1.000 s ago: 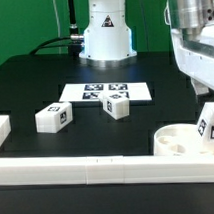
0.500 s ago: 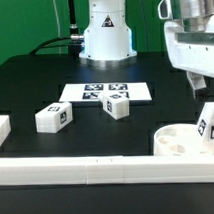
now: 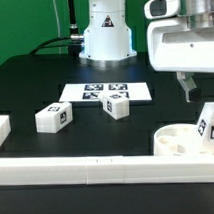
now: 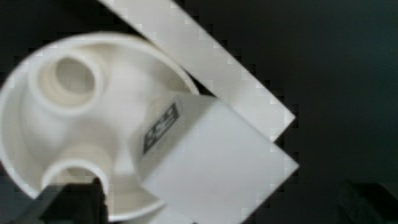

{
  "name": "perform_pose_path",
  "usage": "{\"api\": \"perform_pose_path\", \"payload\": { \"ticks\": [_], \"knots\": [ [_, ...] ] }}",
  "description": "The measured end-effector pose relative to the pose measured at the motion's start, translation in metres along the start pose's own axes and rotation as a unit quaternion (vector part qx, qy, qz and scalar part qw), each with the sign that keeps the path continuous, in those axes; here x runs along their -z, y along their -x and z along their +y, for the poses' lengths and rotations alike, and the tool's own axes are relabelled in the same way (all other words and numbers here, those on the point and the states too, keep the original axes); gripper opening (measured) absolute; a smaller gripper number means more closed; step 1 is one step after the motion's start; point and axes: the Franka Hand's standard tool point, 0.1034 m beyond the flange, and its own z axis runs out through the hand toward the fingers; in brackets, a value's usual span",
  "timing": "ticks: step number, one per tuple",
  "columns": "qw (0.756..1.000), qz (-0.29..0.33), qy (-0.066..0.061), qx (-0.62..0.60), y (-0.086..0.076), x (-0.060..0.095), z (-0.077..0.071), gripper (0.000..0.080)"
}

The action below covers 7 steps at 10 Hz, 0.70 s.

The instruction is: Assemble stool

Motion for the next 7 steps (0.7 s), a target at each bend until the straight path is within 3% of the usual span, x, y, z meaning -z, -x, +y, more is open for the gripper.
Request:
{"api": "perform_pose_path", "payload": {
  "ticks": [4,6,7],
  "knots": [
    [0.99,0.003,0.003,0.144,-0.0026,0.0005,0.001,0.0648],
    [0.969,0.014,0.004,0.247,-0.0032,-0.0014,0.0018,0.0648],
    [0.95,0.019,0.011,0.311,-0.0013,-0.0028,0.0015,0.0648]
  ]
}}
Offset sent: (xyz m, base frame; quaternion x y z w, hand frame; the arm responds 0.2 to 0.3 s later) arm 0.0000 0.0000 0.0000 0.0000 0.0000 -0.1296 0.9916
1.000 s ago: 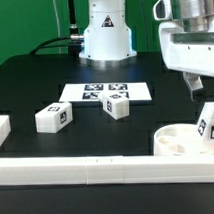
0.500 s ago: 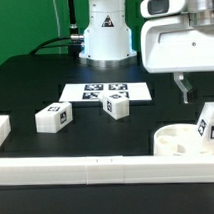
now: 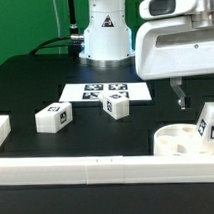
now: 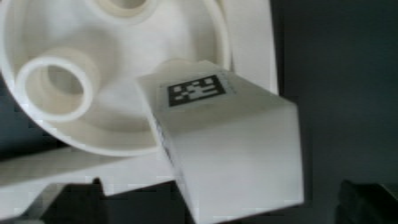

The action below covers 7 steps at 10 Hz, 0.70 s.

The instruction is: Assemble stool

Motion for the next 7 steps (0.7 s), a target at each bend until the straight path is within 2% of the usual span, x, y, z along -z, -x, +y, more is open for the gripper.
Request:
{"api": "perform_pose_path", "payload": {
  "ticks": [3,7],
  "knots": [
    [0.984,0.003,0.007,0.181,0.0029,-0.0021,-0.005,0.0648],
    [0.955,0.002,0.013,0.296,0.002,-0.0021,-0.0014,0.0648]
  ]
}}
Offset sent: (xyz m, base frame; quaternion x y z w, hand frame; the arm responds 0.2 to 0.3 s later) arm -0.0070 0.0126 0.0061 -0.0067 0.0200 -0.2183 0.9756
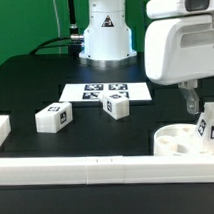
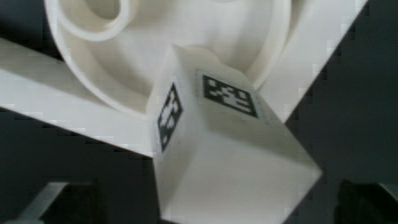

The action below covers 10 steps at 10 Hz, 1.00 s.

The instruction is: Assemble stool

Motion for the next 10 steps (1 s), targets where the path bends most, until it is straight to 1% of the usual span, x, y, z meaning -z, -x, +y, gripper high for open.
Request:
{"api": "perform_pose_path", "payload": {
  "ticks": [1,2,4,5,6,7,8,9,10],
  "knots": [
    [1.0,-0.001,0.002,0.022,0.0,0.0,0.0,0.0648],
    [0.997,-0.006,0.007,0.079,0.002,-0.001,-0.001,0.0648],
    [0.992,-0.009,0.011,0.123,0.001,0.0,-0.003,0.0648],
    [0.984,-0.013,0.015,0.176,0.001,0.001,-0.003,0.0649],
    [0.978,-0.02,0.013,0.207,0.003,0.002,-0.003,0.0648],
    [0.962,-0.024,0.012,0.27,0.004,0.002,0.0,0.0648],
    [0.94,-0.024,0.011,0.341,0.005,0.002,0.005,0.0648],
    [0.904,-0.023,0.014,0.426,0.005,-0.004,0.009,0.0648],
    [0.895,-0.027,0.012,0.444,0.005,-0.008,0.008,0.0648]
  ]
}}
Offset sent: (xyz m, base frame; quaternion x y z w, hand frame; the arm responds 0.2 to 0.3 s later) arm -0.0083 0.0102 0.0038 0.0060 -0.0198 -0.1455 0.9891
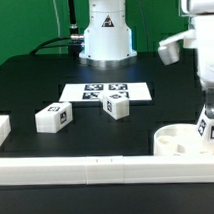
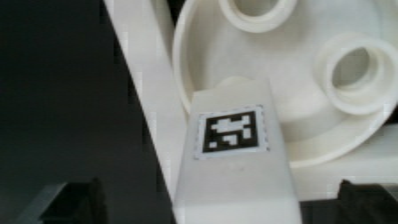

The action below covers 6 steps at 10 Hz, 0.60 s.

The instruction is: Assemble stool

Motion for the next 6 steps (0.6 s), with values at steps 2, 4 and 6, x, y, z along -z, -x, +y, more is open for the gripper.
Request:
{"api": "perform_pose_path", "payload": {
  "ticks": [2,4,6],
  "knots": [
    [0.995,-0.019,0.002,0.093,0.0005,-0.0038,0.0003,0.0648],
    [0.997,-0.02,0.001,0.072,0.0002,-0.0051,-0.0007,0.0619],
    [0.998,-0.02,0.001,0.065,0.0005,-0.0052,-0.0006,0.0485]
  ]
}}
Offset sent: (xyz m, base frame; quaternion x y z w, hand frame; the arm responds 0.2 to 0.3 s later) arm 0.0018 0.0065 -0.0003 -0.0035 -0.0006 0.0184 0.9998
